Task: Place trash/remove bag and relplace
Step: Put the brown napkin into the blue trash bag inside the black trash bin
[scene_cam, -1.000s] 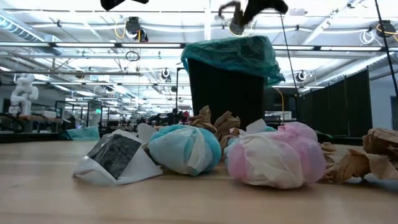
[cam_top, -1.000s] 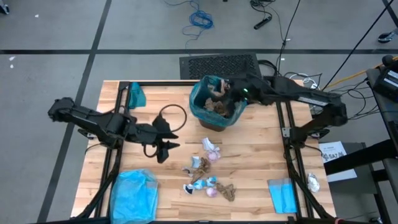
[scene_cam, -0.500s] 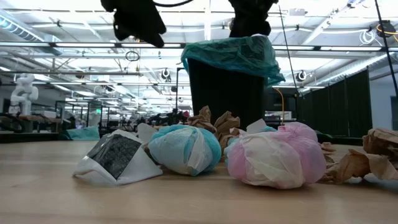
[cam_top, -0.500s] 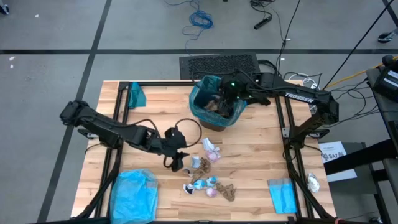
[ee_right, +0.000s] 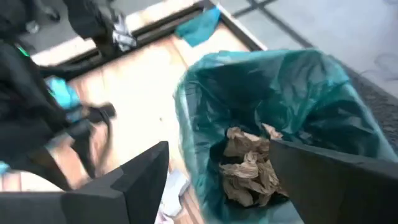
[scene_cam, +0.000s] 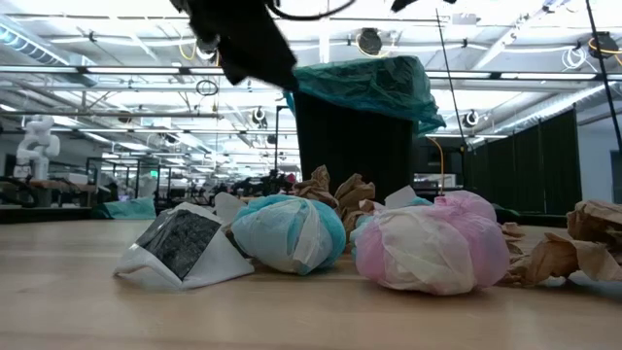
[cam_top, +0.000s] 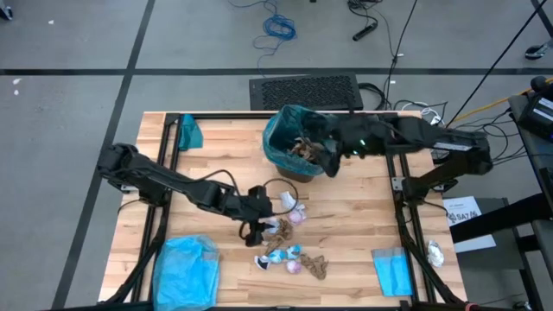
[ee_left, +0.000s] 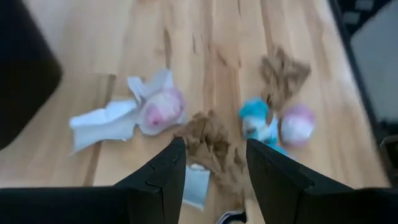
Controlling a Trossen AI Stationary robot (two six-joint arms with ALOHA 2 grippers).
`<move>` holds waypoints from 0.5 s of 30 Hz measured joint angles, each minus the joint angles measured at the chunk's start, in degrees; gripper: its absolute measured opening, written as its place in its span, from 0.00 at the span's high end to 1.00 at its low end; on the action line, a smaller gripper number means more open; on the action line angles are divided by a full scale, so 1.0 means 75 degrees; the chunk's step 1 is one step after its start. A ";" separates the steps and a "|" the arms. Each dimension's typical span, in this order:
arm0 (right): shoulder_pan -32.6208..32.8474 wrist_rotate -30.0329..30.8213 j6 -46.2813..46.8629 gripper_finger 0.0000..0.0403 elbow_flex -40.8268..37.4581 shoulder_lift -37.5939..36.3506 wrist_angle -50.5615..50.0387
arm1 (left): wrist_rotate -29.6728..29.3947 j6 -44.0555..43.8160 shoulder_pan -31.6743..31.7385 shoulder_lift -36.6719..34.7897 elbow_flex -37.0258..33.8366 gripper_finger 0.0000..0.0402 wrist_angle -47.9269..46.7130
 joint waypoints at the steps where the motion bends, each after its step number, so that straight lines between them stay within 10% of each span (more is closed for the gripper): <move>1: 0.0269 0.0259 0.0188 0.35 0.0000 -0.0048 -0.0079 | 0.0042 0.0174 0.0000 0.0135 0.0000 0.59 0.0018; 15: 0.3105 0.2693 0.3293 0.45 0.0000 0.0429 -0.1414 | 0.0826 0.0995 0.0777 0.1706 0.0000 0.59 0.1183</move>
